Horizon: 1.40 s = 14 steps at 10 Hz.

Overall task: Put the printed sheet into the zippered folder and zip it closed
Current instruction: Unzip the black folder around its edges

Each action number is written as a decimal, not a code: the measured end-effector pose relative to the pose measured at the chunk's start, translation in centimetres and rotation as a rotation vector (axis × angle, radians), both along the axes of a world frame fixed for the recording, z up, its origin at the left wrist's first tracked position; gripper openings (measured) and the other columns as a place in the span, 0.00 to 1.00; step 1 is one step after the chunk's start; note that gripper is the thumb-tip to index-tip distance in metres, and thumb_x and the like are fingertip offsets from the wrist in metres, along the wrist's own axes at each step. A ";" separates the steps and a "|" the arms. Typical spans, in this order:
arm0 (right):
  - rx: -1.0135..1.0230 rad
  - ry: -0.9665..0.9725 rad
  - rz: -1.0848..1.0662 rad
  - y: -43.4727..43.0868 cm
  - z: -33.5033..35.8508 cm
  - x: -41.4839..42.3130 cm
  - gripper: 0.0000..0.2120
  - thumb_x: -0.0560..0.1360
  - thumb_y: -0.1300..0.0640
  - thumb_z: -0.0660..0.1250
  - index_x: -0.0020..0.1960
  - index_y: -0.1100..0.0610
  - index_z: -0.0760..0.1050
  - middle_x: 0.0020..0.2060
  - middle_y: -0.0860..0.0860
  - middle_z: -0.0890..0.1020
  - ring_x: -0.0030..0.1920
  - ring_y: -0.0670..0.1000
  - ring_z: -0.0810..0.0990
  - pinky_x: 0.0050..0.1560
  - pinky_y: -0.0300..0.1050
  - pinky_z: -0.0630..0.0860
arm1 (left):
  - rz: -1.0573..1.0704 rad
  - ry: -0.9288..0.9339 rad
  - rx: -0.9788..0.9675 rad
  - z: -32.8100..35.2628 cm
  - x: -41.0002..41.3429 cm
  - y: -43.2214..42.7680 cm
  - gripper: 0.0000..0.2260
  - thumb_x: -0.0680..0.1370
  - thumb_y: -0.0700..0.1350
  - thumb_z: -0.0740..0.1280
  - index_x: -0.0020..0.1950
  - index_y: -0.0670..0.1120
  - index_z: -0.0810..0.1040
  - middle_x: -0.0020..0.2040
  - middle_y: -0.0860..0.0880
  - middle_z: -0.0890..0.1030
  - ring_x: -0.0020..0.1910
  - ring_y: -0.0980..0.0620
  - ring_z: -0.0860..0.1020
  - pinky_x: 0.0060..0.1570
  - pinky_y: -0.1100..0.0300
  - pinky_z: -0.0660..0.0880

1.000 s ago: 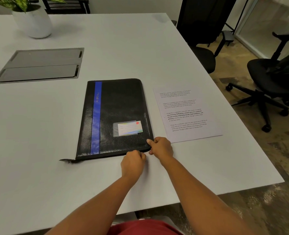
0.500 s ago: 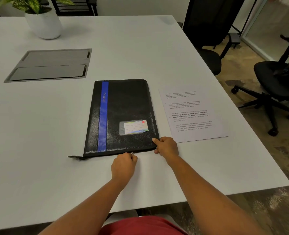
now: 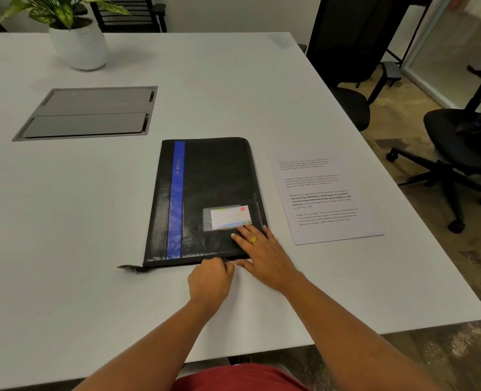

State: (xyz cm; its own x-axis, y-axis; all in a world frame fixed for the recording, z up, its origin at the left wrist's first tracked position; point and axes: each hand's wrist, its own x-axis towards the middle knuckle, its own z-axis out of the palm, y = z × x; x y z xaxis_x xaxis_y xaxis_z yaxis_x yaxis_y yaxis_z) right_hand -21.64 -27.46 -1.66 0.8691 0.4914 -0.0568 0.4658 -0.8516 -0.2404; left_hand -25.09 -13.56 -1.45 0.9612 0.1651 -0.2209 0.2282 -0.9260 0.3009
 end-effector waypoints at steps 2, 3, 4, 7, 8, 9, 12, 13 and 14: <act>-0.070 0.073 0.034 0.2 -0.6 0.5 0.24 0.80 0.49 0.49 0.74 0.53 0.51 0.76 0.52 0.55 0.76 0.52 0.50 0.75 0.53 0.48 | -0.059 -0.014 0.067 -0.2 0.0 0.0 0.18 0.80 0.52 0.54 0.47 0.43 0.79 0.48 0.44 0.82 0.47 0.43 0.80 0.42 0.56 0.72; -0.077 0.084 0.031 0.2 -0.8 0.8 0.24 0.80 0.49 0.50 0.74 0.52 0.52 0.76 0.52 0.55 0.76 0.51 0.51 0.75 0.53 0.48 | -0.101 -0.003 0.087 -0.3 -0.1 0.3 0.18 0.81 0.52 0.52 0.51 0.44 0.78 0.50 0.44 0.82 0.49 0.44 0.80 0.45 0.55 0.73; -0.063 0.069 0.002 0.1 -1.3 0.7 0.24 0.80 0.48 0.50 0.74 0.51 0.52 0.75 0.50 0.55 0.76 0.50 0.51 0.75 0.52 0.48 | -0.100 -0.001 0.101 -0.4 -0.3 0.7 0.18 0.82 0.51 0.51 0.51 0.45 0.78 0.49 0.45 0.82 0.49 0.44 0.80 0.44 0.56 0.73; -0.053 0.066 -0.017 -0.1 -1.7 0.6 0.24 0.80 0.48 0.49 0.74 0.50 0.51 0.75 0.48 0.56 0.76 0.48 0.51 0.75 0.50 0.47 | -0.063 0.001 0.135 -0.4 -0.8 0.8 0.19 0.81 0.53 0.50 0.48 0.47 0.79 0.47 0.46 0.82 0.47 0.44 0.80 0.39 0.58 0.67; -0.055 0.068 -0.016 -0.1 -1.8 0.7 0.24 0.80 0.48 0.49 0.74 0.50 0.51 0.75 0.48 0.55 0.76 0.48 0.51 0.75 0.50 0.47 | -0.041 -0.004 0.117 -0.6 -0.8 0.8 0.19 0.81 0.54 0.51 0.48 0.47 0.78 0.48 0.46 0.82 0.48 0.44 0.80 0.40 0.58 0.67; -0.055 0.060 -0.017 -0.1 -1.9 0.8 0.24 0.80 0.47 0.49 0.74 0.49 0.52 0.75 0.48 0.56 0.76 0.48 0.51 0.75 0.50 0.48 | -0.028 -0.006 0.109 -0.6 -0.8 0.8 0.19 0.81 0.54 0.51 0.48 0.47 0.78 0.48 0.46 0.82 0.48 0.44 0.80 0.41 0.57 0.69; -0.057 0.062 0.051 -0.9 -1.4 1.2 0.24 0.80 0.47 0.48 0.74 0.49 0.51 0.75 0.48 0.56 0.75 0.48 0.52 0.74 0.47 0.51 | -0.112 -0.018 0.202 -0.8 -1.1 0.9 0.20 0.82 0.53 0.48 0.51 0.47 0.77 0.48 0.46 0.83 0.47 0.45 0.81 0.41 0.57 0.71; -0.049 0.049 0.041 -0.7 -1.6 0.9 0.23 0.80 0.47 0.48 0.74 0.50 0.51 0.75 0.48 0.56 0.75 0.48 0.53 0.75 0.48 0.51 | -0.103 -0.013 0.196 -0.7 -1.0 1.0 0.19 0.82 0.53 0.49 0.50 0.47 0.78 0.47 0.46 0.83 0.46 0.45 0.80 0.40 0.58 0.69; -0.015 0.045 0.019 -0.5 -1.8 0.6 0.23 0.80 0.48 0.49 0.74 0.50 0.53 0.75 0.49 0.57 0.75 0.48 0.53 0.75 0.48 0.51 | -0.074 0.001 0.166 -0.6 -1.0 1.0 0.19 0.82 0.52 0.50 0.49 0.46 0.78 0.47 0.46 0.82 0.46 0.44 0.80 0.41 0.57 0.70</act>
State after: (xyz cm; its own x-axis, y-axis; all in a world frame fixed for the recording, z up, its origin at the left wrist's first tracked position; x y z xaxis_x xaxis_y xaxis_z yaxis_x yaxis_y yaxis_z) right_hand -21.04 -27.99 -3.49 0.8560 0.5066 -0.1030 0.4709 -0.8463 -0.2490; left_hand -26.12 -12.57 -2.05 0.9719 0.1278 -0.1978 0.1574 -0.9773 0.1421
